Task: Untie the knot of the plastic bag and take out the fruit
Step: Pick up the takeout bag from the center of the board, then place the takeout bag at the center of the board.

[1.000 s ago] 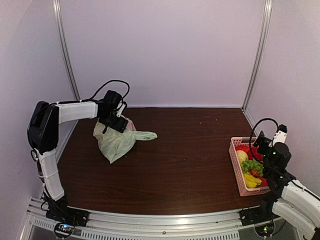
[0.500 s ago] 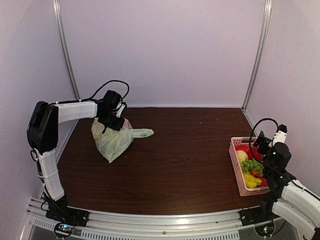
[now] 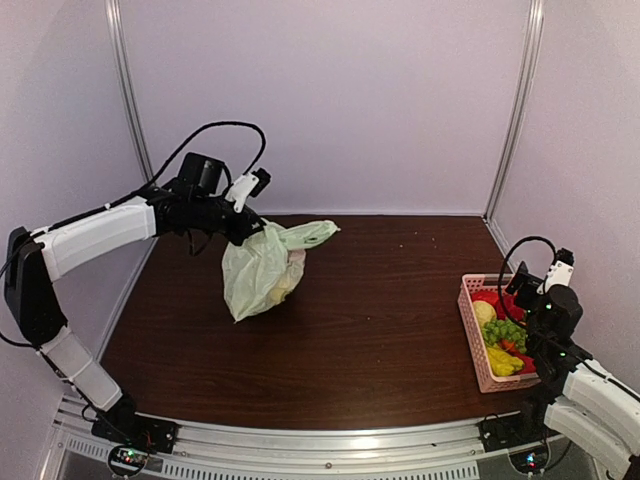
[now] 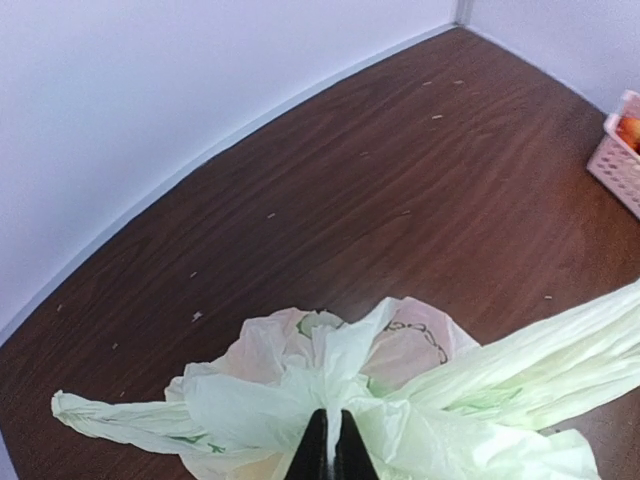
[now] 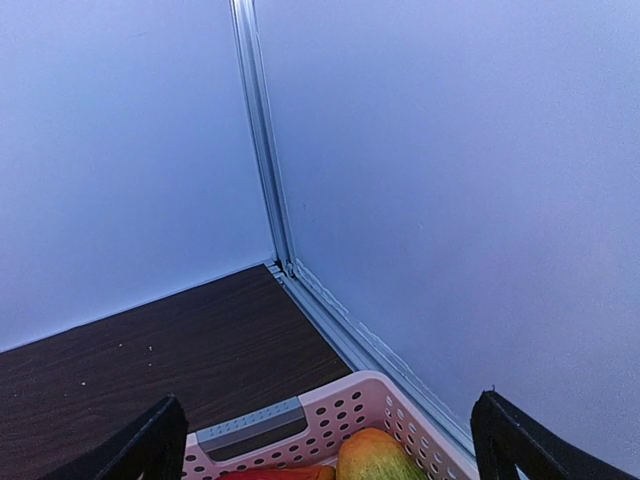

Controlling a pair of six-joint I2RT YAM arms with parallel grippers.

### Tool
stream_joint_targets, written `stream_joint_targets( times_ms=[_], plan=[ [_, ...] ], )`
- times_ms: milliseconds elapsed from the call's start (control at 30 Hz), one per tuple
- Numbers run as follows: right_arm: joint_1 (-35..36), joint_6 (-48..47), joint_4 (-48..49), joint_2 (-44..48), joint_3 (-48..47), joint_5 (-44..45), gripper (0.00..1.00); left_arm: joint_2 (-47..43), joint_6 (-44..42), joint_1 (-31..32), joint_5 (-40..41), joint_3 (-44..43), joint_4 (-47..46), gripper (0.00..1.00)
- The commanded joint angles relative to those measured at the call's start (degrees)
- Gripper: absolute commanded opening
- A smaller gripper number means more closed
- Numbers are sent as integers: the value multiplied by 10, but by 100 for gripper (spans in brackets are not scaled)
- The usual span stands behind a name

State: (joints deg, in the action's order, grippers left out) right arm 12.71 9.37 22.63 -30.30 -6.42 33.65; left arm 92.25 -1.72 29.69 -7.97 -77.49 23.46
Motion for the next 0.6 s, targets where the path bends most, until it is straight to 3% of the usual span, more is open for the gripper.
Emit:
stream_joint_targets(
  times_ms=[0,100,367,567],
  plan=[
    [-4,-3,7,6,-10,-4,100,-40,-44,39,-174,25,-55,0],
    [-4,-4,7,10,-9,-6,100,-55,-44,61,-218,41,-70,0],
    [-4,-5,10,7,-8,-11,100,-64,-48,139,-240,75,-104,0],
    [-5,-4,12,-1,-10,-17,100,-79,-60,173,-213,103,-121,0]
  ],
)
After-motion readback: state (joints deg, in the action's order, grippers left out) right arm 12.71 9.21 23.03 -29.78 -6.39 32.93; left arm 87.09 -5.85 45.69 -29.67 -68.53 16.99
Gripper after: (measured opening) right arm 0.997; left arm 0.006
